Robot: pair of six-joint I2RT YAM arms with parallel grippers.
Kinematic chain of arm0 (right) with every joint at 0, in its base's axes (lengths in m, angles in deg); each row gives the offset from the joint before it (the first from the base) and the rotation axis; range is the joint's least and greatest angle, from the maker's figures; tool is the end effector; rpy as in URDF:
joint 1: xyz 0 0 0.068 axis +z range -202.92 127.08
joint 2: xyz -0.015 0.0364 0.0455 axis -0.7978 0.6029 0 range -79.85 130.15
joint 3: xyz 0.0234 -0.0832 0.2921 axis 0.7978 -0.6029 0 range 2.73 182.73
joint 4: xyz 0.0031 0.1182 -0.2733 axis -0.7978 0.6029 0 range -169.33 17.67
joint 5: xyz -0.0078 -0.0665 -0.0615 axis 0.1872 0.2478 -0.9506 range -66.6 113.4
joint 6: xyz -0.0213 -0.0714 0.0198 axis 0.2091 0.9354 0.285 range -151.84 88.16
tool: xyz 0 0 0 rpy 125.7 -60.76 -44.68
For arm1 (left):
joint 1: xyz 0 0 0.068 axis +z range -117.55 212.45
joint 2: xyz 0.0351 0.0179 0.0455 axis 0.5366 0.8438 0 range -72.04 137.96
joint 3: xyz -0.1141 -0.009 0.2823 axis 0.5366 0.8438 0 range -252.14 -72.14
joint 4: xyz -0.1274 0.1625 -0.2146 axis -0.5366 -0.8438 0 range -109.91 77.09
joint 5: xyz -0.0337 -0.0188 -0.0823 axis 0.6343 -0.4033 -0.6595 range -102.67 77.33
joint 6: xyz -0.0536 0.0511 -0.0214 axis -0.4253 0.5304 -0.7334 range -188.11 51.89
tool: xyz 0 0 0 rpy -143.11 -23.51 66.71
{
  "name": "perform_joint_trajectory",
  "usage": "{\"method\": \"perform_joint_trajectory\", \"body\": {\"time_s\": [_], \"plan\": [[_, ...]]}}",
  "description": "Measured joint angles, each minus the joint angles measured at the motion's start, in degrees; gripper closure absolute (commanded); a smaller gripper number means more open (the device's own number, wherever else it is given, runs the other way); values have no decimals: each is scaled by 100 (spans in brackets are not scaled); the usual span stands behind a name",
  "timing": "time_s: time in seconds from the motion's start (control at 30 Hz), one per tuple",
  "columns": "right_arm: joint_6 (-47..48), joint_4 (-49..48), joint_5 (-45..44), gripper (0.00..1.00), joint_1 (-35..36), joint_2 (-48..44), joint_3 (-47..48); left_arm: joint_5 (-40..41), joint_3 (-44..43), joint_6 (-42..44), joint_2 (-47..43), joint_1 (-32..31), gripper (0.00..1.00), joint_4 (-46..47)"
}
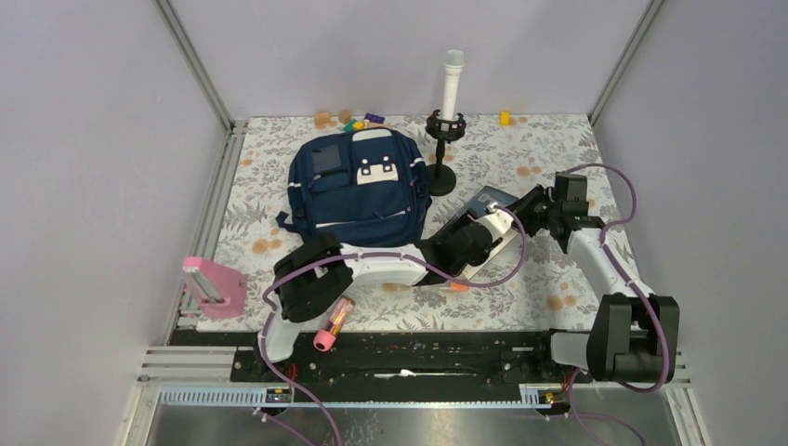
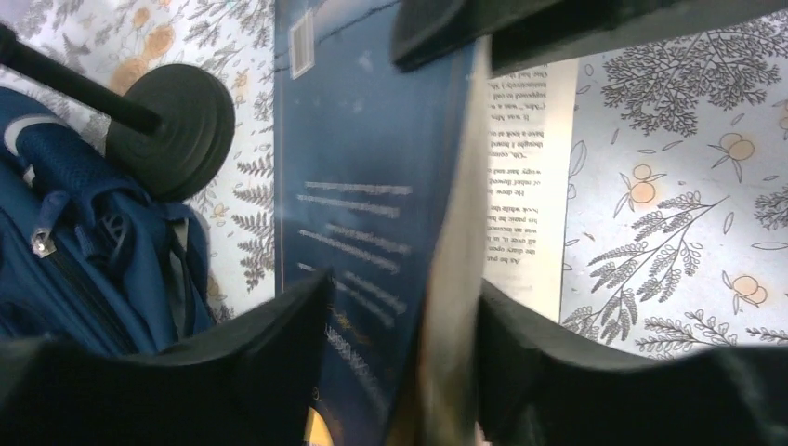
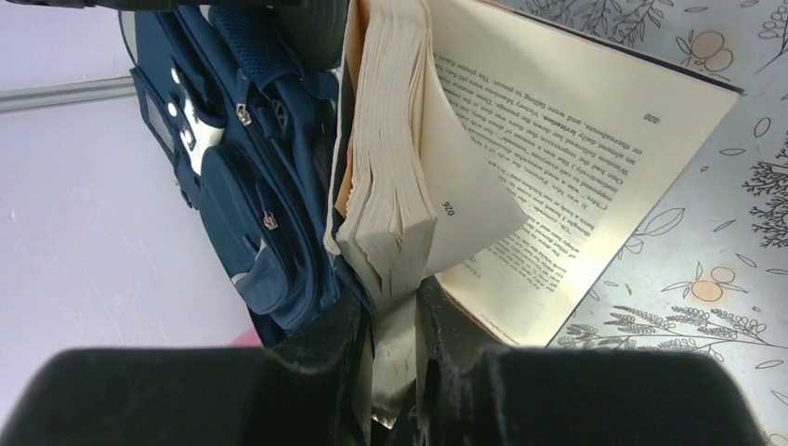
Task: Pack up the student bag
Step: Pick up the book from the center of the board.
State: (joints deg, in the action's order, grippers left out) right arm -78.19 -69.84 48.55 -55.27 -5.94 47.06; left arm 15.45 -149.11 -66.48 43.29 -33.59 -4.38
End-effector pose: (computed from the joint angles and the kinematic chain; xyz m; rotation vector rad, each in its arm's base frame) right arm 0.3184 0.0148 0.2269 0.7324 2.2166 0.8940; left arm 0.2397 -0.4635 0.1873 0.8766 1.8314 -0.1947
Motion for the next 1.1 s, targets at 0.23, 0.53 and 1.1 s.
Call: {"method": "perform_joint_trajectory", "body": {"time_s": [0.23,0.53,1.1], "plan": [[-26,192,-363,89,98,-345,92,297,-730,-61,302,-127,100,-682],[614,1038,-407,13,155,-907,927,518,-525,-125,-7,-103,100,-723],[1727,2608,-638,0,-1040,-1679,3147,-39,452,-372,-3298,332,100,-1145]]}}
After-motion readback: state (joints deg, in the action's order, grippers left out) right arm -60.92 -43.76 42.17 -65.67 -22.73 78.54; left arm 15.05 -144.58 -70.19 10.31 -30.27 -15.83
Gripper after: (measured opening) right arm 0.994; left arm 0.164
